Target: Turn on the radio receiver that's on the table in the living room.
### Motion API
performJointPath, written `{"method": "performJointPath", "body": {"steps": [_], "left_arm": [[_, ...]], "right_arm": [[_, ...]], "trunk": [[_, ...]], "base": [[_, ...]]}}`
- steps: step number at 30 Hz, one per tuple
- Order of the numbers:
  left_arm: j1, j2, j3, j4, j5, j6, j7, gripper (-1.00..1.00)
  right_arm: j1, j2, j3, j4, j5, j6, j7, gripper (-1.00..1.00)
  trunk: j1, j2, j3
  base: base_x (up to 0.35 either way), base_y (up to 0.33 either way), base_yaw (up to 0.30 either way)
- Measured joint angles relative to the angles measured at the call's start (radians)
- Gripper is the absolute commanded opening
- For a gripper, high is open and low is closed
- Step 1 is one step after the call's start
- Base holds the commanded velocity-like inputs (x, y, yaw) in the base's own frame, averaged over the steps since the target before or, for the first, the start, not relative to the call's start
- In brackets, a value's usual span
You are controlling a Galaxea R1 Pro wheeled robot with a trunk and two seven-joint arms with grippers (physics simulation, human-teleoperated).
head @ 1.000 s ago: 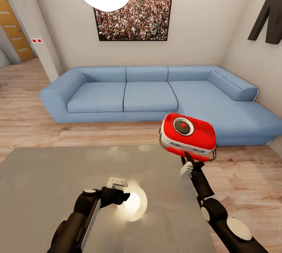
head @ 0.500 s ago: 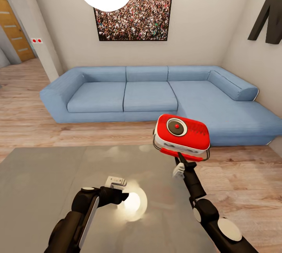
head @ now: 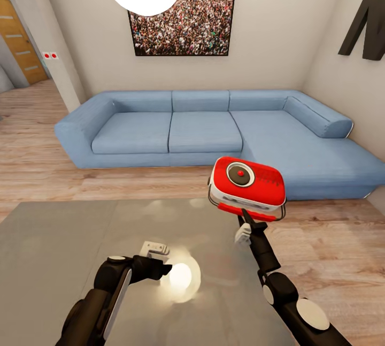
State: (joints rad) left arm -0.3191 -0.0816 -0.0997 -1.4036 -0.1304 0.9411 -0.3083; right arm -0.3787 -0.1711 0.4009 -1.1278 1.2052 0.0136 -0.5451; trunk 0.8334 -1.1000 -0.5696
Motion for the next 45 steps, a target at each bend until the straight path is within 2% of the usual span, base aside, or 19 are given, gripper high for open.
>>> {"method": "performJointPath", "body": {"steps": [3, 6, 9, 13, 17, 21, 24, 32, 45], "left_arm": [[0.0, 0.0, 0.0, 0.001, 0.0, 0.001, 0.0, 1.0], [0.0, 0.0, 0.001, 0.001, 0.001, 0.001, 0.0, 1.0], [0.0, 0.0, 0.002, 0.002, 0.001, 0.001, 0.0, 1.0], [0.0, 0.0, 0.001, 0.002, 0.0, 0.001, 0.0, 1.0], [0.0, 0.001, 0.001, 0.002, 0.0, 0.001, 0.0, 1.0], [0.0, 0.001, 0.002, 0.002, 0.0, 0.001, 0.0, 1.0], [0.0, 0.002, 0.006, 0.002, 0.0, 0.0, 0.0, 1.0], [0.0, 0.001, 0.041, 0.002, 0.0, -0.001, 0.0, 1.0], [0.0, 0.0, 0.044, 0.002, -0.001, 0.002, 0.0, 1.0]], "right_arm": [[0.0, 0.003, 0.002, 0.009, 0.002, 0.0, 0.001, -1.0], [0.0, 0.006, 0.034, 0.054, 0.005, -0.001, -0.001, -1.0], [0.0, 0.011, 0.099, 0.077, 0.009, 0.001, -0.002, -1.0], [0.0, 0.015, 0.155, 0.083, 0.005, 0.001, -0.007, -1.0], [0.0, 0.009, 0.183, 0.086, 0.006, 0.0, -0.01, -1.0], [0.0, -0.001, 0.242, 0.087, 0.013, -0.003, -0.021, -1.0], [0.0, -0.005, 0.257, 0.085, 0.009, -0.005, -0.038, -1.0], [0.0, -0.005, 0.26, 0.078, 0.003, -0.008, -0.045, -1.0], [0.0, -0.005, 0.254, 0.084, -0.013, 0.0, -0.052, -1.0]], "trunk": [[0.0, 0.0, 0.0], [0.0, 0.0, 0.0], [0.0, 0.0, 0.0], [0.0, 0.0, 0.0], [0.0, 0.0, 0.0], [0.0, 0.0, 0.0], [0.0, 0.0, 0.0], [0.0, 0.0, 0.0], [0.0, 0.0, 0.0]], "base": [[0.0, 0.0, 0.0], [0.0, 0.0, 0.0], [0.0, 0.0, 0.0], [0.0, 0.0, 0.0], [0.0, 0.0, 0.0], [0.0, 0.0, 0.0], [0.0, 0.0, 0.0], [0.0, 0.0, 0.0], [0.0, 0.0, 0.0]]}}
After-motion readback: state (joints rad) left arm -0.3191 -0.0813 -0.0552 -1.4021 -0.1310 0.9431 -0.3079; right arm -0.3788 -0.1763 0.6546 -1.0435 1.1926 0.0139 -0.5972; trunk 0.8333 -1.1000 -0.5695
